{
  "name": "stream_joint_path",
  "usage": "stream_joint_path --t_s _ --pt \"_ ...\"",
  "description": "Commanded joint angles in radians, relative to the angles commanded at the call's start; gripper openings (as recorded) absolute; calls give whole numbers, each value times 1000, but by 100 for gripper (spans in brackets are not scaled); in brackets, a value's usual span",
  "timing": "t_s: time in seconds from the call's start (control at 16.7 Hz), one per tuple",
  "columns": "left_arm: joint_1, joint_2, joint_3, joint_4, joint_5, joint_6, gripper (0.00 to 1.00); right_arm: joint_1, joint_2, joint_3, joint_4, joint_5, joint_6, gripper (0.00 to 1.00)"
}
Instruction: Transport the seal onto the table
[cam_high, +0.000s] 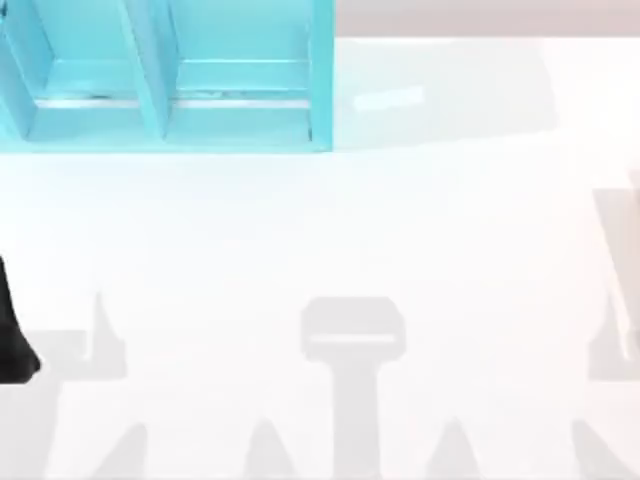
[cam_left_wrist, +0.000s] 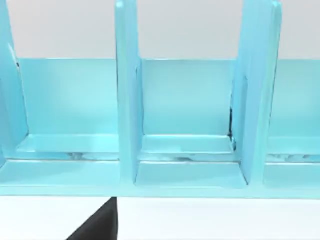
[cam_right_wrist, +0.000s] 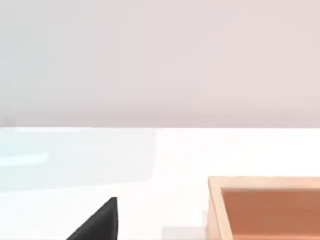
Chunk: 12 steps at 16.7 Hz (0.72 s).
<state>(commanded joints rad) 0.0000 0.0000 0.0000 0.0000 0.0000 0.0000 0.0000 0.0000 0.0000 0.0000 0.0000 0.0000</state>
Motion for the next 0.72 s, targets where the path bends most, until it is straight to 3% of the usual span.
stream_joint_path --t_s 0.36,0.72 --pt "0 0 0 0 0 0 100 -41 108 106 -105 -1 -42 100" --pt "0 0 0 0 0 0 100 -184 567 507 -477 -3 -184 100"
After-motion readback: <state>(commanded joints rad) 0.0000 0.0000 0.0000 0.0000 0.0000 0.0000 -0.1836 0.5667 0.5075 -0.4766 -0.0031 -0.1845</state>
